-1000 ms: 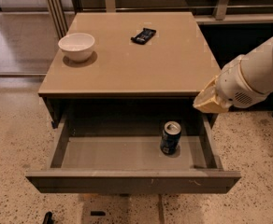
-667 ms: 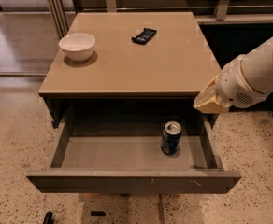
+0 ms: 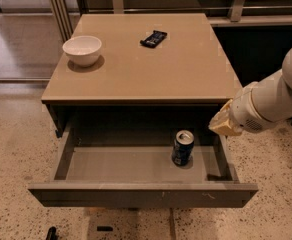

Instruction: Pick pepsi can from top drawer and place on counter

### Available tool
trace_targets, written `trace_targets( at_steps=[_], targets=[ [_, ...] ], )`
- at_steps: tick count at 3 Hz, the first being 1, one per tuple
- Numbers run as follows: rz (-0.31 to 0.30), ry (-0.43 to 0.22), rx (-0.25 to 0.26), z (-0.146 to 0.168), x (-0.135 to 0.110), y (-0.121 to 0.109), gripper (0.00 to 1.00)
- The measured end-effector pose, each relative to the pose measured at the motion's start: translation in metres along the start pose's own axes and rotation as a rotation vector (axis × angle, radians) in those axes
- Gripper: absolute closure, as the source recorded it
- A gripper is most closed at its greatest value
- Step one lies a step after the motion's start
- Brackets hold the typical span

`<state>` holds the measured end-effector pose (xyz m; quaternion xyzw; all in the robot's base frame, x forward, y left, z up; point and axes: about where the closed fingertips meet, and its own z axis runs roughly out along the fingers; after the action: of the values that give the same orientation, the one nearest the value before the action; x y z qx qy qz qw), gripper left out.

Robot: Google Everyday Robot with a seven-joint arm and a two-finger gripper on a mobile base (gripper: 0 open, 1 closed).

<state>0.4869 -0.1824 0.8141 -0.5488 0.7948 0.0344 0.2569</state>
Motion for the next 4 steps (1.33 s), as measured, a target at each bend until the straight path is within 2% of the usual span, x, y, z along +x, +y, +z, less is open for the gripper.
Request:
trace_targets(
  at_steps=[1,3,4],
  targets=[
    [0.055,-0.017,0.002,0.042,0.016,0.0,0.54],
    [0.103,-0.049,-0.012,0.074,0.024,0.002,0.12],
    [0.122,-0.068,-0.027,0.084,0.025,0.005,0.12]
  ],
)
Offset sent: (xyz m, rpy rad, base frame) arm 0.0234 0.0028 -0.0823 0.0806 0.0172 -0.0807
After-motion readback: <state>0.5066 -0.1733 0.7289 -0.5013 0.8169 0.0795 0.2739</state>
